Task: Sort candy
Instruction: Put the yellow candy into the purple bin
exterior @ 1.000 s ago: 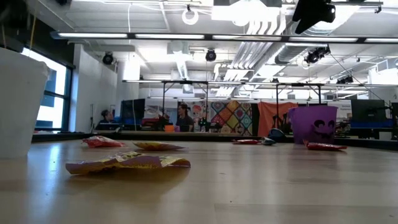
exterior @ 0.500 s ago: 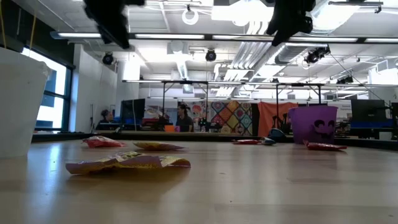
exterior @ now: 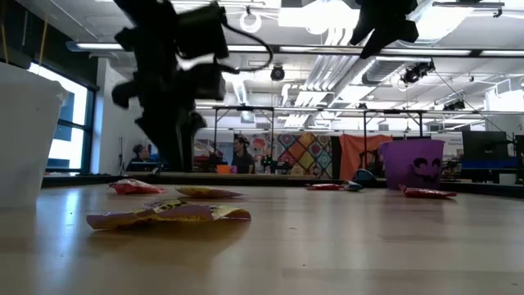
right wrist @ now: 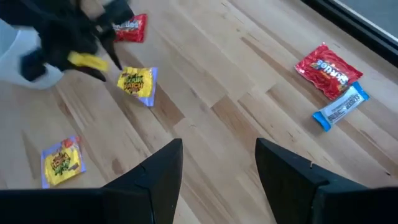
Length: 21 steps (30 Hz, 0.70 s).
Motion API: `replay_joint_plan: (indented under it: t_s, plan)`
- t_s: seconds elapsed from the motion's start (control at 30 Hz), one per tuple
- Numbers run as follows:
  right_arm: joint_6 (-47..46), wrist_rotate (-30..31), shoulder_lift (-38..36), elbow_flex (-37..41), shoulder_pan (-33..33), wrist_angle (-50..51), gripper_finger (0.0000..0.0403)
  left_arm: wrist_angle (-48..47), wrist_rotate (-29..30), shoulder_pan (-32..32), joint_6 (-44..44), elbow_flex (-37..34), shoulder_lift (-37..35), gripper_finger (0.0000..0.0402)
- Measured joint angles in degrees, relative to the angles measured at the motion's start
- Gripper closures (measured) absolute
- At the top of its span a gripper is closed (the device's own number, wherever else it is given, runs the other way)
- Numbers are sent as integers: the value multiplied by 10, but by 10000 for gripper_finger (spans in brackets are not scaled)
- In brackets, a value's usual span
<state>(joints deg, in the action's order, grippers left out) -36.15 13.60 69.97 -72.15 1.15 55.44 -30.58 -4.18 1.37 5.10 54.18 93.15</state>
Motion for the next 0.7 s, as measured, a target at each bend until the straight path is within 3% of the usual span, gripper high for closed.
replay_joint_plan:
  t_s: [0.2, 0.37, 0.47, 0.63, 0.7]
  plan:
    - [0, 12, 0, 0, 0, 0, 206, 26, 63, -16, 3, 0, 65, 197]
    - [0, 14, 0, 0, 0, 0, 206, 31, 92, -27, 10, 2, 86, 202]
    - [-7, 14, 0, 0, 0, 0, 206, 35, 94, -31, 15, 1, 78, 246]
    - [-11, 14, 0, 0, 0, -2, 206, 79, 108, -17, 26, -2, 51, 371]
    - [-11, 14, 0, 0, 0, -6, 206, 104, 98, -3, 25, -1, 35, 392]
